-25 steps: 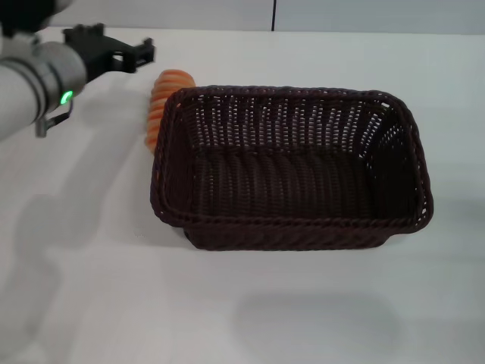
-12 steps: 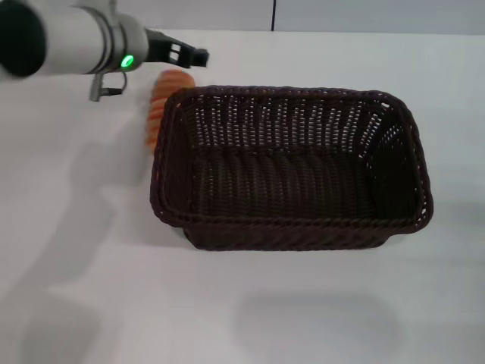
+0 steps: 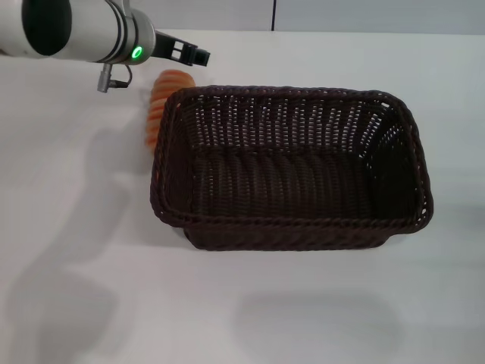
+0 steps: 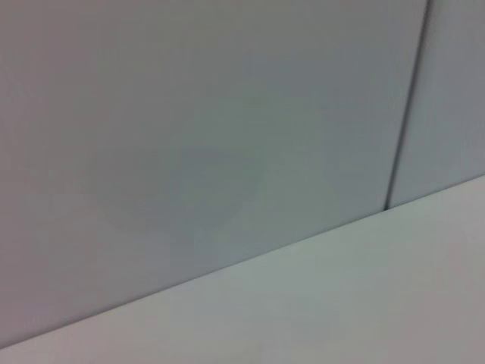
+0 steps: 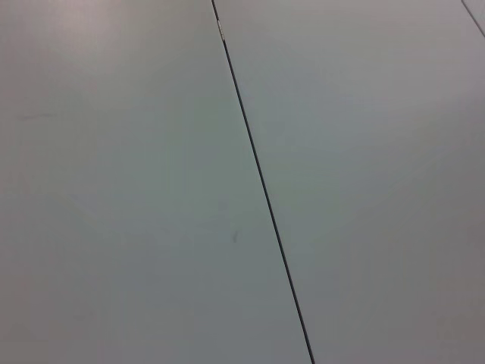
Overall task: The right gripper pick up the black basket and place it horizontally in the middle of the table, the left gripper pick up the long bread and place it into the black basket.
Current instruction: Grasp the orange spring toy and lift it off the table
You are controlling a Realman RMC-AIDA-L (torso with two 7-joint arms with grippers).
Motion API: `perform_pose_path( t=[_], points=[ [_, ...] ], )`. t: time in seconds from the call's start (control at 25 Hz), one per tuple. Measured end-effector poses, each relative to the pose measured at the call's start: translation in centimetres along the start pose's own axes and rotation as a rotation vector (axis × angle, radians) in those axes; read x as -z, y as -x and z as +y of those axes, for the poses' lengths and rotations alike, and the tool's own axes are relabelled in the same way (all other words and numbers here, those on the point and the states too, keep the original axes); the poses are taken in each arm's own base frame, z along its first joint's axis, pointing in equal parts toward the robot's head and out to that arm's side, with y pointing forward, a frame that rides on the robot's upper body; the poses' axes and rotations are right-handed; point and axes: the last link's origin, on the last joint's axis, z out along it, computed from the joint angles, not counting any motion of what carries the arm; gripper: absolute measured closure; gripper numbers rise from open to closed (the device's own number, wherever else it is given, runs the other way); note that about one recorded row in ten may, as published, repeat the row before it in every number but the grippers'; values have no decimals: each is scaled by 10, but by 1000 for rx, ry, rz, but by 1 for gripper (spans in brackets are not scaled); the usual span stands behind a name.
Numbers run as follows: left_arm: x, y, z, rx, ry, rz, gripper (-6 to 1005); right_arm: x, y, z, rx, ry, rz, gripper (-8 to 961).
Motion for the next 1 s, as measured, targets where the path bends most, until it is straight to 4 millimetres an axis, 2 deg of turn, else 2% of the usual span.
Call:
perform_pose_path(
  t=[0.24,1.0],
  points=[
    [-8,3,4,-22,-7,-68,181,-1,0,0,1,2,-1,137],
    [-8,20,4,-21,1,-194,183,-3,-2,4,2,34,15,137]
  ],
)
